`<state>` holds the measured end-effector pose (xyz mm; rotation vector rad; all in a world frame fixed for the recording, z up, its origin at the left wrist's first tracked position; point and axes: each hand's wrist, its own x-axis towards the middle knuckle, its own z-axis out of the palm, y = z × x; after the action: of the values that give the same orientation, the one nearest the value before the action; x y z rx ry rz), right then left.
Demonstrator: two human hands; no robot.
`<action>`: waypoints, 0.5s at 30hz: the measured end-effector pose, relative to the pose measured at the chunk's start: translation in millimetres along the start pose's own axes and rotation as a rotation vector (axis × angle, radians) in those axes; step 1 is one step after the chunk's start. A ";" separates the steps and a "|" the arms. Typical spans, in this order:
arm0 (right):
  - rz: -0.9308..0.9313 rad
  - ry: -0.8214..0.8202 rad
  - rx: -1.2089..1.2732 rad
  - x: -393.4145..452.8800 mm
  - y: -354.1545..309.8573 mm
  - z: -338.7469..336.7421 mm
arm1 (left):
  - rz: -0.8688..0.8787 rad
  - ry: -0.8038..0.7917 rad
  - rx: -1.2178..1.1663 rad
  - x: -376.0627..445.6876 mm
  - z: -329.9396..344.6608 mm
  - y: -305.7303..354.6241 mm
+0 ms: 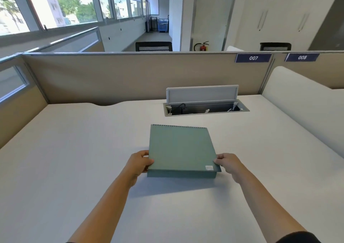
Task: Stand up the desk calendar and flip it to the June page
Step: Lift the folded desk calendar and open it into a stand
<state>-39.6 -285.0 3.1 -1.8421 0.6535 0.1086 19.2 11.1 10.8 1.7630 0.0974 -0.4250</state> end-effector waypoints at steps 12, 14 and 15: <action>-0.295 0.021 -0.094 -7.5 4.8 24.6 | 0.086 0.199 0.486 -1.8 -6.3 -18.8; -0.294 0.014 -0.123 -10.0 5.8 27.2 | 0.064 0.222 0.491 -3.0 -7.1 -22.2; -0.291 0.014 -0.144 -10.9 5.9 27.7 | 0.062 0.236 0.487 -2.7 -7.2 -22.3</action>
<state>-45.1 -257.3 -8.1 -2.0590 0.3892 -0.0513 11.8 23.8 -7.7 2.2869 0.1126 -0.2012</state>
